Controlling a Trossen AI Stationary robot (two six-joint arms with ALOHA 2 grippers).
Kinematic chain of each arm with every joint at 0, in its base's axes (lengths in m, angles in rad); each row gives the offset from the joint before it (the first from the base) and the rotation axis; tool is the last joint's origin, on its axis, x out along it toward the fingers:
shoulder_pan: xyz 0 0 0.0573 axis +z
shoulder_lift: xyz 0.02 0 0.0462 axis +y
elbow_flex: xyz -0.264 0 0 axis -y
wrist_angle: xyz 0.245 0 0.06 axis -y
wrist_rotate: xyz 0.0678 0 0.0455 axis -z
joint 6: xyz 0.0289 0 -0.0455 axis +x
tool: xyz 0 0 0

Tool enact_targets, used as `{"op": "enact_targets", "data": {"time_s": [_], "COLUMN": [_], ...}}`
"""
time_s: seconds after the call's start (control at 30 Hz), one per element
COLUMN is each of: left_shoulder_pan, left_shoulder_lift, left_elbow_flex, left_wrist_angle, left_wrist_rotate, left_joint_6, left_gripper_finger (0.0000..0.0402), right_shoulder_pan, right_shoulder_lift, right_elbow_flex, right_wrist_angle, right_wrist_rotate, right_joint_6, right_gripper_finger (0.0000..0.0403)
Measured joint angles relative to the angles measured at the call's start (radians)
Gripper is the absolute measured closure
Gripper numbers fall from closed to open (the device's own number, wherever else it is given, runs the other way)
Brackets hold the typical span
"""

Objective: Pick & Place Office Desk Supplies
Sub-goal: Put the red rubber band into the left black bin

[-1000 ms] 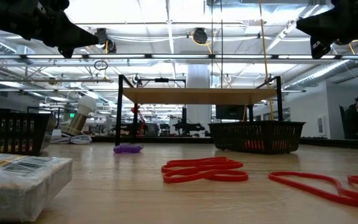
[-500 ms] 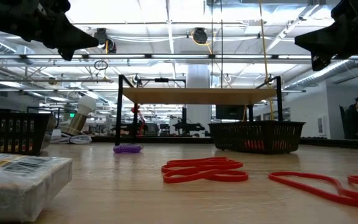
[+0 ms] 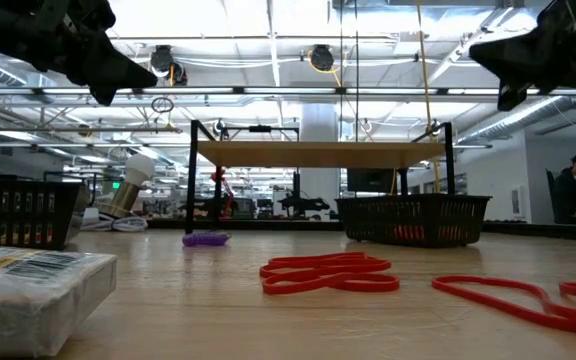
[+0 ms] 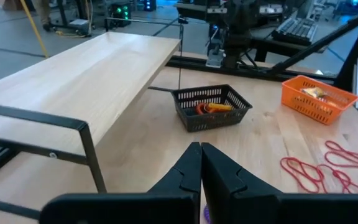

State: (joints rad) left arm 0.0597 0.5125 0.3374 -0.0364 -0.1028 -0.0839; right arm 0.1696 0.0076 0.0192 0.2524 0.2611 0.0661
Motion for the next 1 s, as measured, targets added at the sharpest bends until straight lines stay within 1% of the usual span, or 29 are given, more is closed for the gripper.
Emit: {"op": "enact_targets", "data": {"time_s": [0.13,0.27,0.4,0.6,0.77,0.83,0.9,1.0], "left_shoulder_pan": [0.0,0.0,0.001,0.003,0.03,0.041,0.051,0.059], "left_shoulder_lift": [0.004,0.032,0.058,0.084,0.092,0.092,0.092,0.092], "left_elbow_flex": [0.0,0.0,0.0,0.0,0.0,0.0,0.0,0.0], "left_wrist_angle": [-0.014,-0.021,-0.006,-0.006,-0.005,-0.005,-0.005,0.002], "left_wrist_rotate": [-0.003,-0.007,0.023,0.023,0.023,0.023,0.023,0.023], "left_joint_6": [-0.025,-0.035,-0.031,-0.033,-0.05,-0.05,-0.05,-0.046], "left_gripper_finger": [0.0387,0.0386,0.0385,0.0385,0.0386,0.0393,0.0398,0.039], "right_shoulder_pan": [0.002,0.002,0.002,0.002,0.002,0.002,0.002,0.002], "right_shoulder_lift": [-0.001,0.006,0.007,0.007,0.007,0.007,0.011,0.026], "right_elbow_flex": [-0.001,-0.002,-0.003,-0.004,-0.004,-0.004,-0.004,-0.005], "right_wrist_angle": [0.011,0.005,0.005,0.005,-0.002,-0.024,-0.041,-0.054], "right_wrist_rotate": [-0.002,0.005,0.005,0.006,0.004,0.005,0.028,0.097], "right_joint_6": [0.012,0.006,-0.004,-0.044,-0.069,-0.069,-0.04,-0.023], "right_gripper_finger": [0.0403,0.0403,0.0403,0.0403,0.0403,0.0402,0.04,0.0399]}}
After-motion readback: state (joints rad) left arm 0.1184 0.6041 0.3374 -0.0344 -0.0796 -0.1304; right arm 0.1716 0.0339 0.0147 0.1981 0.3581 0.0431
